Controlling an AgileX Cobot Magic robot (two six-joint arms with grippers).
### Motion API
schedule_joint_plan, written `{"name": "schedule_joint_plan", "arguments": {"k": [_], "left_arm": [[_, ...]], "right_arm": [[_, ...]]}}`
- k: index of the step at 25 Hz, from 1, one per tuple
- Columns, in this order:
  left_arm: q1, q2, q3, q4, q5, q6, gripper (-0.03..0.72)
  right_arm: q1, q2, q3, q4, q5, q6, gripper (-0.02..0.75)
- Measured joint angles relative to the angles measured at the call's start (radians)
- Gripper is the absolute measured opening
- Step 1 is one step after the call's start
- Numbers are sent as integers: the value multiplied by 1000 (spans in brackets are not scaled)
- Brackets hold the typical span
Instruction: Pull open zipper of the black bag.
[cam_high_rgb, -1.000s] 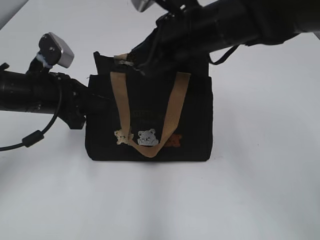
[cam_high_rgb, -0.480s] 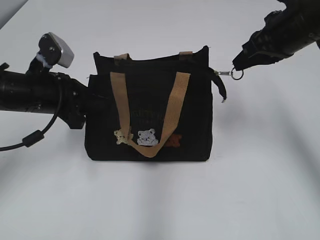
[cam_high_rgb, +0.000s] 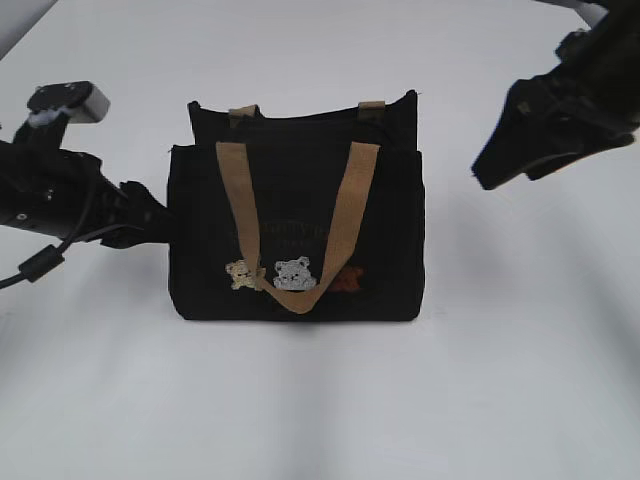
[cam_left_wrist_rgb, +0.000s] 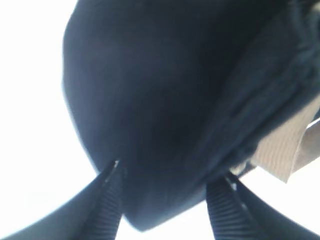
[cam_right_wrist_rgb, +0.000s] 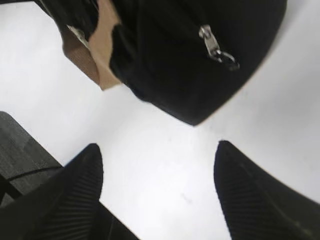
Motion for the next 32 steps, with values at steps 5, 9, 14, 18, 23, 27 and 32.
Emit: {"name": "schedule_joint_plan", "arguments": {"k": [5,9,14,18,23,27,32], "left_arm": [[0,-156,2,608,24,-801,315],[0,-349,34,871,105,-1128,303],[0,-693,117,1001,244,-1323,290],[0,-1036,167,1123,393,-1422,287],[1,-1367,183,1246,544,-1465,286],[2,-1546,244,1269,563,-1466,281],[2,-1652,270,1283,593,-1466,241]], "right_arm": [[-2,-175,75,-239,69,226,480],[-2,-406,278,-326,77,294,473],[-2,-824,557,-342,89,306,473],[-2,-1128,685,-386,101,308,472],[-2,-1403,731,-428,86,336,464],[-2,-1523,749,-434,66,382,435],[-2,-1580,751,-436,58,388,389]]}}
